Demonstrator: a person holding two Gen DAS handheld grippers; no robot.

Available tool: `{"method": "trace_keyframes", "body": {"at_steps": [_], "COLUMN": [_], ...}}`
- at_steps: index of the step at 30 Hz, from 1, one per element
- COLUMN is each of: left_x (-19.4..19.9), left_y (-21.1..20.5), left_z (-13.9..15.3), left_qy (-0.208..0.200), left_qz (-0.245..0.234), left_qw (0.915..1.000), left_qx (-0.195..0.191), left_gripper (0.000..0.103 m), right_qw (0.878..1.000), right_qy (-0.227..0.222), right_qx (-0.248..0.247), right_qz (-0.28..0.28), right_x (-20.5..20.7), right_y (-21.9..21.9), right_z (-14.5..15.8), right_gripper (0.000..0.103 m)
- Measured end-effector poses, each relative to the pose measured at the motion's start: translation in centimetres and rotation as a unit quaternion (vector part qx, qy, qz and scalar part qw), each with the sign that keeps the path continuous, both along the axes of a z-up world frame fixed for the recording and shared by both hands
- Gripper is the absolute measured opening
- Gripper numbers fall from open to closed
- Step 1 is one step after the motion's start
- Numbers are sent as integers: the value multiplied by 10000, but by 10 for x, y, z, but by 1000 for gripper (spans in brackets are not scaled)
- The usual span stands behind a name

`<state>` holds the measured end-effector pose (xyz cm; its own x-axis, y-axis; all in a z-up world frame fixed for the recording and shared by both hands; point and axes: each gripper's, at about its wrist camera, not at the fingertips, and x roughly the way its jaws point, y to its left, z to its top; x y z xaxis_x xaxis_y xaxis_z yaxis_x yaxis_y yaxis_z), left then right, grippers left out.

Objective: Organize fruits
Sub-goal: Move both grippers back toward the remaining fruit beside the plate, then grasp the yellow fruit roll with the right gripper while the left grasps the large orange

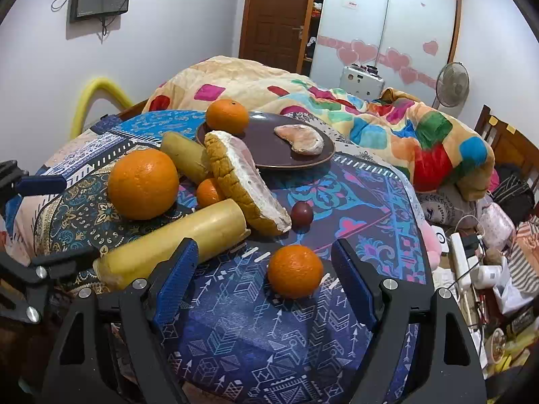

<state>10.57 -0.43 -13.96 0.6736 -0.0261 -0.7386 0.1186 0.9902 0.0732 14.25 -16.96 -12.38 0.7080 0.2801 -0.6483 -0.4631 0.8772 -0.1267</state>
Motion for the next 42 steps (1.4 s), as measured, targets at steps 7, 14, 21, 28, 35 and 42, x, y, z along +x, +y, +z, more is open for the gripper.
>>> {"method": "trace_keyframes", "body": {"at_steps": [7,14,21,28,35,42], "left_x": [1,-14,-28,-29,-21,-5], "left_y": [-2,33,67,67,50,38], "left_z": [2,6,2,2,5,6], "left_qy": [-62,-217,-248,-264,-326,-268], "left_qz": [34,424,702,602,433,353], "left_qw": [9998,9986,9968,9973,9979,9982], "left_qx": [-177,-231,-283,-329,-344,-398], "left_gripper": [91,91,91,91,91,91], "right_qw": [9995,9964,9918,9908,9900,9912], "right_qy": [138,646,1177,1260,1326,1258], "right_qx": [248,508,493,470,29,96], "right_qz": [114,205,39,130,477,400], "right_x": [-8,-4,14,14,6,12], "right_y": [-1,17,38,34,20,16], "right_z": [15,9,-13,-12,-4,-8], "right_gripper": [79,78,73,60,40,39]}}
